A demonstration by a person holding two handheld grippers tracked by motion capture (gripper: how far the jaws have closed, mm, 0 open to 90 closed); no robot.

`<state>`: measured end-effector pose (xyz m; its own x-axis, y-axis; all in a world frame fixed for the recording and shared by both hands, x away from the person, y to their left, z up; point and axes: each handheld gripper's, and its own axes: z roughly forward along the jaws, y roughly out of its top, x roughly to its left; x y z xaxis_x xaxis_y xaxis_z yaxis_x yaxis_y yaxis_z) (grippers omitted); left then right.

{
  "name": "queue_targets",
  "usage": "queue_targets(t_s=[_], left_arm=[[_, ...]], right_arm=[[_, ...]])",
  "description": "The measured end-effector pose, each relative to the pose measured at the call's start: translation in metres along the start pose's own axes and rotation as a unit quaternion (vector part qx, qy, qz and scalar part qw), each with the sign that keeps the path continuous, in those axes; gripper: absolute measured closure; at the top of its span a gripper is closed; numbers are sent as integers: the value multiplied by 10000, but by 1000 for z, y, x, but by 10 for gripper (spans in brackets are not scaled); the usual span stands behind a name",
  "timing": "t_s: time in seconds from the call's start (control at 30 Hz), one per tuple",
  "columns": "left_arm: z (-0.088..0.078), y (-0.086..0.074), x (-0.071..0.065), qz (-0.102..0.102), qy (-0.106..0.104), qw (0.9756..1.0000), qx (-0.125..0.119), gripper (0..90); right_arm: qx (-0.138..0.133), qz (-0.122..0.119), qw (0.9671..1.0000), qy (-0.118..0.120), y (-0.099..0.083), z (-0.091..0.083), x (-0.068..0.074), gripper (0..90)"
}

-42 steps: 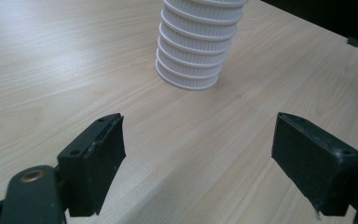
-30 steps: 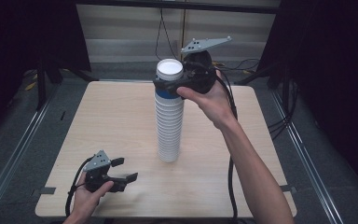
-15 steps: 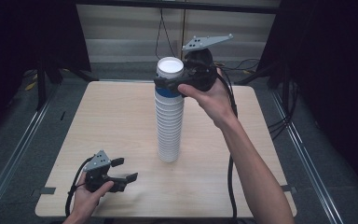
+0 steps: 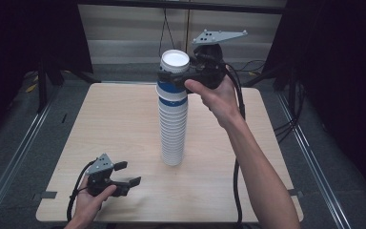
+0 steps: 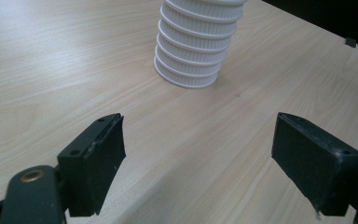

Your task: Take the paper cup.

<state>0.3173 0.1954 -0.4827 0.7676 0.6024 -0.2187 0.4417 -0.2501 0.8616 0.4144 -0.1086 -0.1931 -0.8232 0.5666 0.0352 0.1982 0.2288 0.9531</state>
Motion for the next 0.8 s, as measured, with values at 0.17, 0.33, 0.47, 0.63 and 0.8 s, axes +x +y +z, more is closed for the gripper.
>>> queue_targets(t_s=[0.17,0.33,0.47,0.63,0.8], left_arm=[[-1,0,1,-9,5,10000,17,171],[0,0,-1,-3,-60,10000,41,178],[0,0,0,-9,-36,10000,32,178],[0,0,0,-19,-50,10000,33,178],[0,0,1,-16,-95,9999,60,178]], right_arm=[[-142,-84,9999,-20,2,-2,1,269],[-310,-59,9995,-7,7,-6,1,269],[-409,-84,9991,0,11,-11,3,269],[-632,-72,9980,-1,17,-18,3,271],[-745,-48,9972,1,18,-21,2,271]])
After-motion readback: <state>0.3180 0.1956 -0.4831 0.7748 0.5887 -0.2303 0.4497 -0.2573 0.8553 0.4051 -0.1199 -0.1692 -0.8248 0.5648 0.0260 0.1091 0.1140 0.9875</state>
